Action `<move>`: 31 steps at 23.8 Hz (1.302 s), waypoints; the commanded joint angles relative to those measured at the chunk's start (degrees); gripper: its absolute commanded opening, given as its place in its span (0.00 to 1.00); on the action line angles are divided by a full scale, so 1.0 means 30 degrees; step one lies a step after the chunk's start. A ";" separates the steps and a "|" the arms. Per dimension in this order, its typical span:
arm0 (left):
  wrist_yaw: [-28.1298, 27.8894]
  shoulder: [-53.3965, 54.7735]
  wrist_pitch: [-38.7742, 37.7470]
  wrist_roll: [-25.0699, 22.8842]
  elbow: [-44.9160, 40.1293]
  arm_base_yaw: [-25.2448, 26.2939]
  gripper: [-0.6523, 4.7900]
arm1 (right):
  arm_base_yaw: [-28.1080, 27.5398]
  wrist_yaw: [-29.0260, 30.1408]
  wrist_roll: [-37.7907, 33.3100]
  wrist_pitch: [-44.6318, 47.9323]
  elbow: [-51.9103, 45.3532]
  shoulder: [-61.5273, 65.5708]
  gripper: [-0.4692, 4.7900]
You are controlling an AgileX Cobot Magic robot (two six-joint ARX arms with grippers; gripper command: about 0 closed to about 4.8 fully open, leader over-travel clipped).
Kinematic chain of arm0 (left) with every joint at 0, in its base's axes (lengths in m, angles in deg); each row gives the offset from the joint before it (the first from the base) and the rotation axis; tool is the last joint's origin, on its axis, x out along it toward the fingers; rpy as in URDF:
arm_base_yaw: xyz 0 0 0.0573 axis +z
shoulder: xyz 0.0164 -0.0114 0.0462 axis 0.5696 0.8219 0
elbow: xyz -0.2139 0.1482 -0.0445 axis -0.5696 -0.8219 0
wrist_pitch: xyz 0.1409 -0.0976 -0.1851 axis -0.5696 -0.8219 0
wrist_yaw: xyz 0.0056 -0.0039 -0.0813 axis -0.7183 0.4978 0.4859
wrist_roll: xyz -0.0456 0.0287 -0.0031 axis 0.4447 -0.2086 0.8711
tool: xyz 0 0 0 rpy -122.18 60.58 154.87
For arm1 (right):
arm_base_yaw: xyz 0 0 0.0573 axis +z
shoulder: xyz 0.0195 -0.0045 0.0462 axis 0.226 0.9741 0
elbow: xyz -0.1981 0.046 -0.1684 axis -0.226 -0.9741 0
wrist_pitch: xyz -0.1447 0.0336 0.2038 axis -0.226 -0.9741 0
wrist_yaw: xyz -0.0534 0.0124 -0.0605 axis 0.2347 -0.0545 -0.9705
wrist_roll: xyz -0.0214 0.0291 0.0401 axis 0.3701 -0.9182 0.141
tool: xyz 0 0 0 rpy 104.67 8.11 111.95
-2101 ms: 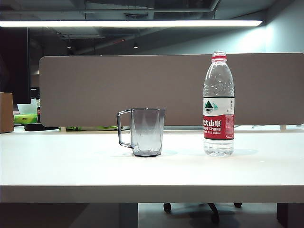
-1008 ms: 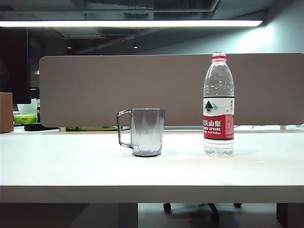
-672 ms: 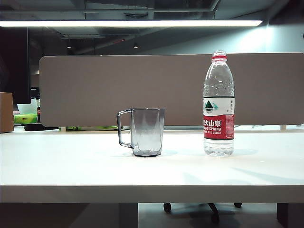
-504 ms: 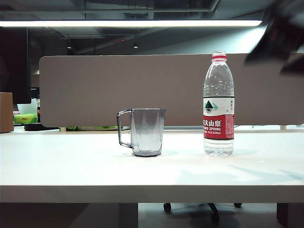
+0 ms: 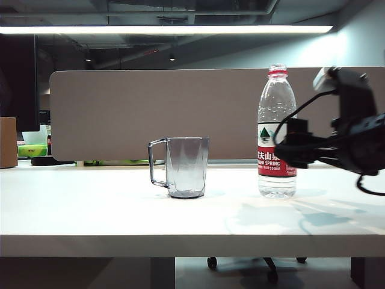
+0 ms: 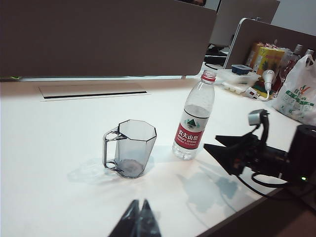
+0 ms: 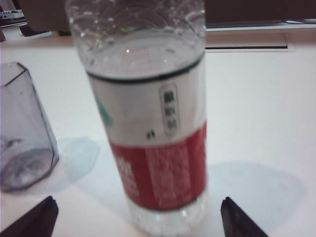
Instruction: Pick up the mineral water bottle on the table and pour water into the mug until it's half full.
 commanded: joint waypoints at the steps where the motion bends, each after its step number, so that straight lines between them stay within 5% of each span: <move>1: 0.0000 0.0022 0.0204 -0.0146 0.0124 -0.0015 0.11 | 0.0000 -0.0036 0.0029 0.0780 0.1698 0.1056 1.00; 15: 0.0000 0.0022 0.0197 -0.0146 0.0124 -0.0022 0.11 | 0.0000 -0.0029 0.0022 -0.3927 0.7300 0.3118 1.00; 16: 0.0000 0.0022 0.0204 -0.0146 0.0124 -0.0022 0.11 | 0.0000 -0.0044 0.0029 -0.3942 0.7293 0.3118 0.93; 17: 0.0000 0.0022 0.0204 -0.0146 0.0124 -0.0022 0.11 | 0.0000 -0.0036 0.0022 -0.3956 0.7293 0.3118 0.74; 20: 0.0000 0.0022 0.0197 -0.0146 0.0124 -0.0022 0.11 | 0.0000 -0.0015 0.0029 -0.3956 0.7293 0.3111 0.61; 26: 0.0000 0.0022 0.0204 -0.0146 0.0124 -0.0022 0.11 | 0.0007 0.0022 0.0036 -0.3934 0.7293 0.3060 0.48; 31: 0.0000 0.0022 0.0204 -0.0146 0.0124 -0.0015 0.11 | 0.0044 0.0015 0.1785 -0.5340 0.7271 0.1574 0.46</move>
